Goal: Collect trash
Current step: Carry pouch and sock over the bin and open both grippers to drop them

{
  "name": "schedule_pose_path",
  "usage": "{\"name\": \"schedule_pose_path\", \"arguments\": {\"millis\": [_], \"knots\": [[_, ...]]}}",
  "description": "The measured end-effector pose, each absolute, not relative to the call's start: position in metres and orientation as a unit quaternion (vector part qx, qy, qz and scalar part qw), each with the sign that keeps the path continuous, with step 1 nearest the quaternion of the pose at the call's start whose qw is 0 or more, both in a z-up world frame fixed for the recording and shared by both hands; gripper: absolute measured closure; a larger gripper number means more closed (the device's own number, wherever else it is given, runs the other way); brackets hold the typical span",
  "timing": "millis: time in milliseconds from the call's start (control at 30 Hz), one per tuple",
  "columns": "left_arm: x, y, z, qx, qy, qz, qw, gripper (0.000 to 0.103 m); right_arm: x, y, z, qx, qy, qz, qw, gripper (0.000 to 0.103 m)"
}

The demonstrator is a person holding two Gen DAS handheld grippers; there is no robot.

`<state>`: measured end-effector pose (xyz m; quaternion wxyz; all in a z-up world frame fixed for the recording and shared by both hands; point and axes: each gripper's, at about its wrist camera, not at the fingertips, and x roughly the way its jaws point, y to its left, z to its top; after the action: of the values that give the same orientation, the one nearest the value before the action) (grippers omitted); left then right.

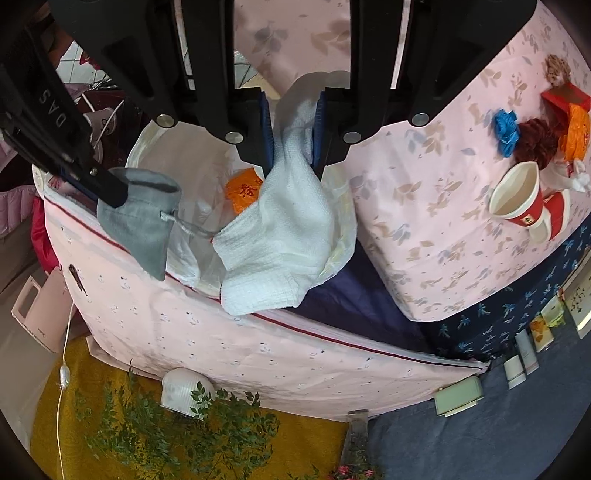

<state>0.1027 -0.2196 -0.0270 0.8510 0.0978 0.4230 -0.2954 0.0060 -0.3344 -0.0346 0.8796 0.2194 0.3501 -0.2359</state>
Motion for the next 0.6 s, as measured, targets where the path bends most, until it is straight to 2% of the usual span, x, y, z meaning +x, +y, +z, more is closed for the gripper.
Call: {"name": "schedule_pose_path", "arguments": {"millis": [67,133,233,600], "knots": [[0.104,-0.224,-0.028,0.097,0.422,-0.295,0.852,0.074,0.006,-0.337,-0.035,0.22,0.35,-0.238,0.879,0.093],[0.105,-0.225,-0.028,0.097,0.42,-0.292,0.854,0.058,0.006,-0.339,-0.036,0.221,0.35,-0.24,0.878,0.093],[0.107,-0.222,-0.028,0.091,0.417,-0.286,0.858,0.045,0.008,-0.343,-0.036,0.224,0.35,-0.241,0.877,0.093],[0.113,-0.202,-0.027,0.078,0.416,-0.265,0.867,0.039,0.024,-0.335,-0.039,0.221,0.357,-0.227,0.879,0.089]]}}
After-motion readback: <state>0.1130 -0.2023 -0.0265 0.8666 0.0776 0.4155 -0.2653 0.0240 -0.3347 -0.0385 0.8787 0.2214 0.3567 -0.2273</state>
